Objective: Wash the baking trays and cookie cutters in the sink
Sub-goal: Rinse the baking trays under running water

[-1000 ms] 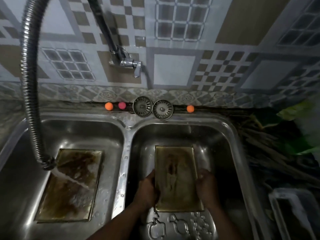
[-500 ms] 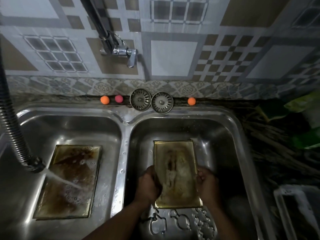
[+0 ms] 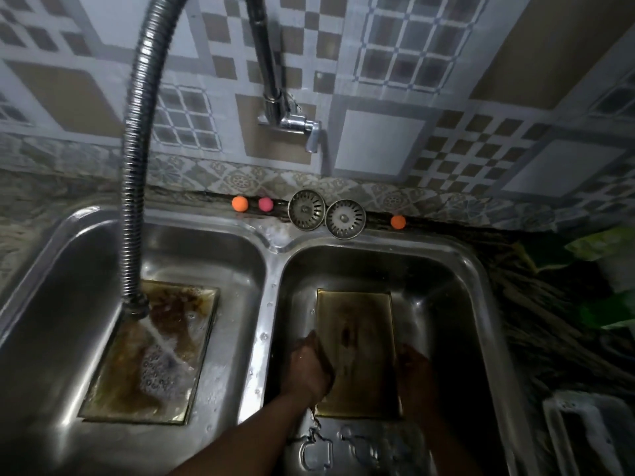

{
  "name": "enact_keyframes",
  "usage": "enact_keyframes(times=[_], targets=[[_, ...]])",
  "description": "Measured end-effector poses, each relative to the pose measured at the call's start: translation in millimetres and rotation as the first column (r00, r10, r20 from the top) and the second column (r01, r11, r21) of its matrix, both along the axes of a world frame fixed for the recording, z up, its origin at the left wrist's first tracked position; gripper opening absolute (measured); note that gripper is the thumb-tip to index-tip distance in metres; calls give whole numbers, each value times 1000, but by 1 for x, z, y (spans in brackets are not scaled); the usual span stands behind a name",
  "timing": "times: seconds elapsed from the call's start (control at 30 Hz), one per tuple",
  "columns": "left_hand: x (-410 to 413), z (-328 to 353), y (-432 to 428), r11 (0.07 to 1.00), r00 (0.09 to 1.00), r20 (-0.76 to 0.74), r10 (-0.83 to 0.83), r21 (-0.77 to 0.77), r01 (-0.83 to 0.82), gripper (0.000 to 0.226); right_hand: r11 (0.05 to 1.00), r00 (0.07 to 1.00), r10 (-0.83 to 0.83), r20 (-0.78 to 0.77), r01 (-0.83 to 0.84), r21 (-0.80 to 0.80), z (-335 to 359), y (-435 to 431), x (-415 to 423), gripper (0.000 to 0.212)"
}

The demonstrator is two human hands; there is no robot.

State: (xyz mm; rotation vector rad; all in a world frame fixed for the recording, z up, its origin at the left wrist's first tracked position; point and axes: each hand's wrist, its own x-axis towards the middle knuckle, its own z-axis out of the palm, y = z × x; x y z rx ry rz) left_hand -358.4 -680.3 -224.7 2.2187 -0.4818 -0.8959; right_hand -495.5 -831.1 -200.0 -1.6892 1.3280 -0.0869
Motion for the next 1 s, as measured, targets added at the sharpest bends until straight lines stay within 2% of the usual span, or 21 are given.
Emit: enact_keyframes(times=[0.03,0.13,0.2,0.33,0.4,0.5,0.53,0.6,0.67,0.77,0.83,0.87,0.9,0.93,1.0], targets=[[1,9,0,998,1000,28,14,-55,-12,59,1000,1000,-5,19,5,5,1,2,-2,26],[6,51,4,953,991,70,110,-291,-85,42,987,1000,13,2,-13,-162,24,12,8,18],[11,83,15,896,982,79,169,-428,-120,35,957,997,43,63,-23,-289,61,32,28,22],[38,127,55,829,955,38,296,-507,-236,38,898,957,178,229,-62,-436,112,82,84,19],[54,137,82,811,932,12,363,-497,-309,37,903,921,244,303,-102,-418,121,112,113,16],[78,138,129,835,922,29,387,-435,-337,34,944,870,294,397,-198,-265,130,168,153,11],[84,133,145,841,919,36,394,-417,-344,31,960,862,274,427,-220,-172,130,186,165,10],[97,123,174,879,931,45,363,-348,-326,20,961,862,132,490,-232,148,127,216,184,17],[107,117,196,887,925,55,377,-309,-343,20,846,881,-39,471,-222,486,122,239,197,28],[122,105,222,894,913,54,405,-230,-384,24,699,913,-226,340,-91,709,100,257,216,24],[130,102,238,909,918,57,391,-182,-376,22,684,926,-256,277,-29,729,85,266,225,17],[134,96,247,924,928,73,366,-146,-353,21,712,944,-211,254,-29,701,80,270,227,14],[138,91,254,941,939,93,332,-98,-324,20,771,970,-101,223,-65,633,73,272,228,14],[144,85,260,949,941,127,315,-41,-312,22,856,986,50,157,-123,502,68,275,227,15],[161,57,272,954,936,241,257,92,-285,36,951,979,201,16,-199,237,54,277,227,16]])
